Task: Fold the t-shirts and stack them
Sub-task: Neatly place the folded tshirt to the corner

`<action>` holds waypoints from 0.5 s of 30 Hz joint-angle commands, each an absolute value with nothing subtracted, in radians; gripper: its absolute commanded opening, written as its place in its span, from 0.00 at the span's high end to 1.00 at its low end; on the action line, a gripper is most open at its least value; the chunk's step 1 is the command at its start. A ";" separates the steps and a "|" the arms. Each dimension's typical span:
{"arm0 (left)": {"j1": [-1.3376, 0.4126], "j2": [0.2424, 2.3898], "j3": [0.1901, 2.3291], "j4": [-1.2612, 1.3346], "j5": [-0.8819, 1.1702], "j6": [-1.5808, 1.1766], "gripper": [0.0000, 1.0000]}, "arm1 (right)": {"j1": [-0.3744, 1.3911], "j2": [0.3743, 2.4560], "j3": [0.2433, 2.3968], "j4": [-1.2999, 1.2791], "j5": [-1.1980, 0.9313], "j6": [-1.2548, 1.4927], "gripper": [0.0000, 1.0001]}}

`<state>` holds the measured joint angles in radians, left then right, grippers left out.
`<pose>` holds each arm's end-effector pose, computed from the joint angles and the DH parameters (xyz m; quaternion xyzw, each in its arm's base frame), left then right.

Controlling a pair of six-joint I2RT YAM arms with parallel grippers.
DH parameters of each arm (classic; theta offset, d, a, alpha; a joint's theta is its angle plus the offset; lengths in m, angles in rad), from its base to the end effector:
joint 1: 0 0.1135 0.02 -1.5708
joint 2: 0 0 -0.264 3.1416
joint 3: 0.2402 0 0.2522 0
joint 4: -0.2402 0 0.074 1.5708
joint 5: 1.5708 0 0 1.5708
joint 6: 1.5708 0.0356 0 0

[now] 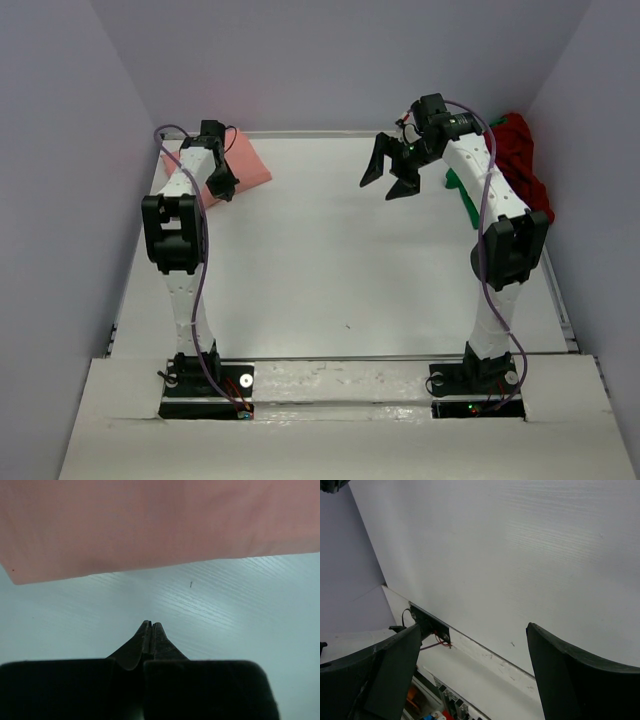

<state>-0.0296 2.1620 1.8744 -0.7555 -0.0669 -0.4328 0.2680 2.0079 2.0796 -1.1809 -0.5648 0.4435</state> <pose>0.4741 -0.0117 0.2261 -0.2017 0.9436 -0.0283 0.2611 0.3982 0.1291 0.3369 0.0184 0.9369 0.3308 0.1115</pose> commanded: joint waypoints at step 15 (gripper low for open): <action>0.084 2.293 1.985 -0.810 -0.049 -0.459 1.00 | 0.265 1.970 2.100 -1.158 -0.558 0.448 0.10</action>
<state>0.0608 2.2845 1.9289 -0.7788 -0.0364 -0.4549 0.2680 2.0079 2.0796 -1.1774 -0.5640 0.4446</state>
